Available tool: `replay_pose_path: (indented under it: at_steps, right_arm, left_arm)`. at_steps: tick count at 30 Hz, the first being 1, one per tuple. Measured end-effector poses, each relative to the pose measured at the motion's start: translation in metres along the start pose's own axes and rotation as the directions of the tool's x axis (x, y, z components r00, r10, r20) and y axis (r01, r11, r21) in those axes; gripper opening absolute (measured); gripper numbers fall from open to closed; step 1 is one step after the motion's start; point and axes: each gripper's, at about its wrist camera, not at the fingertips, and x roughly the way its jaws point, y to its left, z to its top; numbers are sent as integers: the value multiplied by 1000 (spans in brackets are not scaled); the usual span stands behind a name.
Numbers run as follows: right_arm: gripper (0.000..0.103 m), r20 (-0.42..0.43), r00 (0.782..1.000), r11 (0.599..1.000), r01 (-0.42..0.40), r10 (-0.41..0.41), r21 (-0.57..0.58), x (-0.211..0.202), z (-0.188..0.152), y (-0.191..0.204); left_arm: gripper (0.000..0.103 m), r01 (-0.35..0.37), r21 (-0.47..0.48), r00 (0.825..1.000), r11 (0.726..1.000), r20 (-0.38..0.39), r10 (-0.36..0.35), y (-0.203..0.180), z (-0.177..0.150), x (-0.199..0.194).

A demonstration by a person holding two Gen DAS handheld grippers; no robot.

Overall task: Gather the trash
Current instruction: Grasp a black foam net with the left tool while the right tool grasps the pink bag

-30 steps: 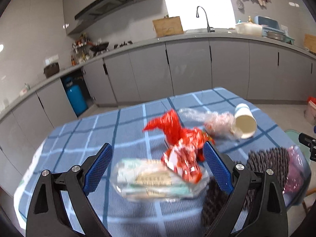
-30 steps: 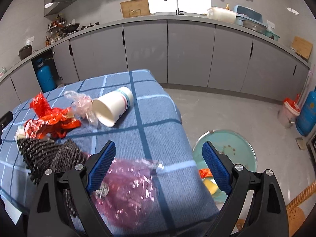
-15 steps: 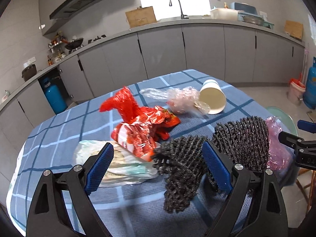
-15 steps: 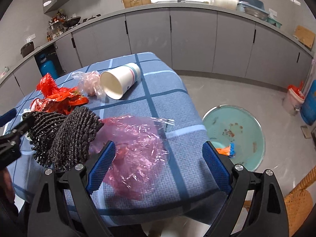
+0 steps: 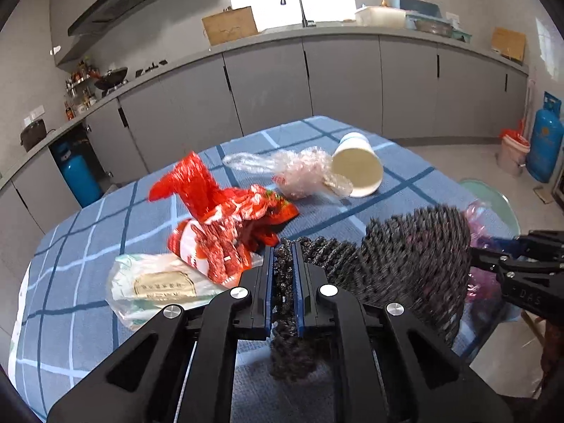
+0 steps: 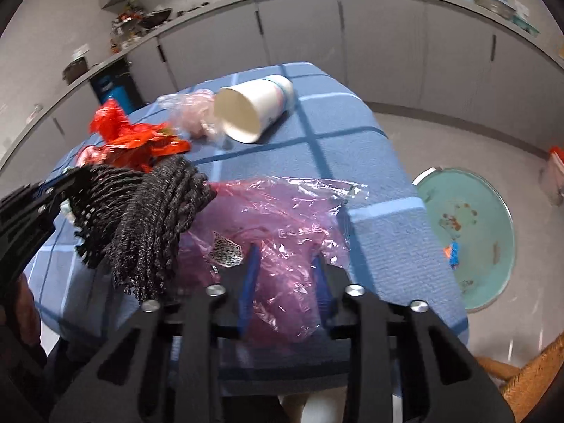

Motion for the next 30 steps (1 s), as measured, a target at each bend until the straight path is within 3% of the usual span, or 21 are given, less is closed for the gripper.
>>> replay_pose_path:
  at_steps: [11,30]
  right_arm:
    - [16,173,981,995,94,-87,-30,-40,25,5]
    - [16,263,959,994,104,-106,22,-63,43,-10]
  left_arm:
    - [10,-113,-42,981,993,154,118,25,29,-36]
    - [10,-111,-134,972,985,192,135,50,40,-47]
